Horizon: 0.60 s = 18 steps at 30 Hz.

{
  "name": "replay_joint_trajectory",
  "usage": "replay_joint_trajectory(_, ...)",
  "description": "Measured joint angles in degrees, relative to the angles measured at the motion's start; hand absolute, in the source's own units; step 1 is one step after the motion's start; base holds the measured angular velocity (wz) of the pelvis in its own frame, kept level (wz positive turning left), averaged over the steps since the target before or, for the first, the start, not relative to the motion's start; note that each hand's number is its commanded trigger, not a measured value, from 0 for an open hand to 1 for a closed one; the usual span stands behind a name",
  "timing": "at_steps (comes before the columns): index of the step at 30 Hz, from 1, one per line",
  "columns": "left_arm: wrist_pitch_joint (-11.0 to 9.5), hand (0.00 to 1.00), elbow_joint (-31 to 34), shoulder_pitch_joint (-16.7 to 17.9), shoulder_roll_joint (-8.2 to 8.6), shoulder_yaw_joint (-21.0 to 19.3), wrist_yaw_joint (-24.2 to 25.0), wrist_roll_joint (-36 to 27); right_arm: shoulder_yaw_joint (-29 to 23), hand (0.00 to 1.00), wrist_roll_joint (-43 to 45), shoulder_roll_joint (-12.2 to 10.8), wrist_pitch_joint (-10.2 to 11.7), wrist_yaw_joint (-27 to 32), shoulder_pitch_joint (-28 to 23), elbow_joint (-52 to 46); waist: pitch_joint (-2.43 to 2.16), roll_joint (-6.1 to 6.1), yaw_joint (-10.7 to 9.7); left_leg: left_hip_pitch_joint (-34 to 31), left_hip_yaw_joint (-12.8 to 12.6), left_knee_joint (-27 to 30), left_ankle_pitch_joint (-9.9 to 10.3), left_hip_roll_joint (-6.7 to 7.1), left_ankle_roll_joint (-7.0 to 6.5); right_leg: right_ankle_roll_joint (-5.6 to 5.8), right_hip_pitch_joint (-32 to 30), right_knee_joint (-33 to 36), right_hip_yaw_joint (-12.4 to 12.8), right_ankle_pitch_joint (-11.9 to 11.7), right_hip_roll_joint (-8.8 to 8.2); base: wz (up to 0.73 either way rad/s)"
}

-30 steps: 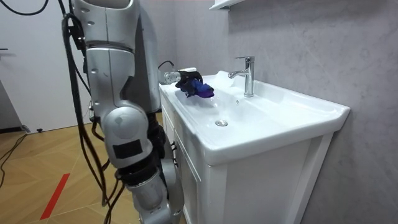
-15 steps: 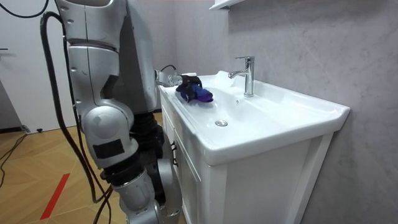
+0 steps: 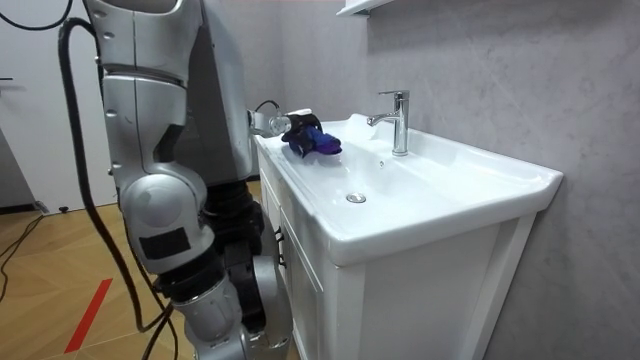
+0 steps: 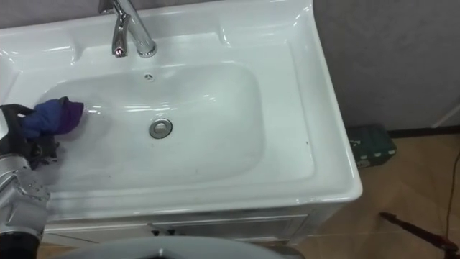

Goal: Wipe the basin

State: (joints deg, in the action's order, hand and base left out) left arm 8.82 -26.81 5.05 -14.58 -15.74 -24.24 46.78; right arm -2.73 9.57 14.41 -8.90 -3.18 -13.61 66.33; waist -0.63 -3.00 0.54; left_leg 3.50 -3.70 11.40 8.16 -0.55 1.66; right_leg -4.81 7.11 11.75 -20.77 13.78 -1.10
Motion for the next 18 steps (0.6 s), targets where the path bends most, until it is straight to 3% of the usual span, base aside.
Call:
replay_joint_trajectory(7, 0.13, 1.00, 0.00, 0.24, -0.08, -0.58, -1.77, -0.01, -1.08, 0.00, -0.08, 0.01, -0.74, 0.05, -0.71, -0.09, -0.06, -0.85, 0.87, 0.16, 0.02, 0.02, 0.00, 0.00, 0.00, 0.00, 0.16, -0.01, 0.12, 0.00, 0.00, 0.00)
replay_joint_trajectory(18, 1.83, 1.00, 0.52, 0.23, -0.54, -3.64, -1.82, 0.00, -1.08, 0.00, -0.08, 0.04, -0.76, 0.02, -0.34, -1.78, 0.02, -0.56, 1.39, -0.05, 0.73, 0.01, 0.00, 0.08, 0.00, 0.00, 0.17, -0.15, -0.38, 0.01, -0.01, 0.00)
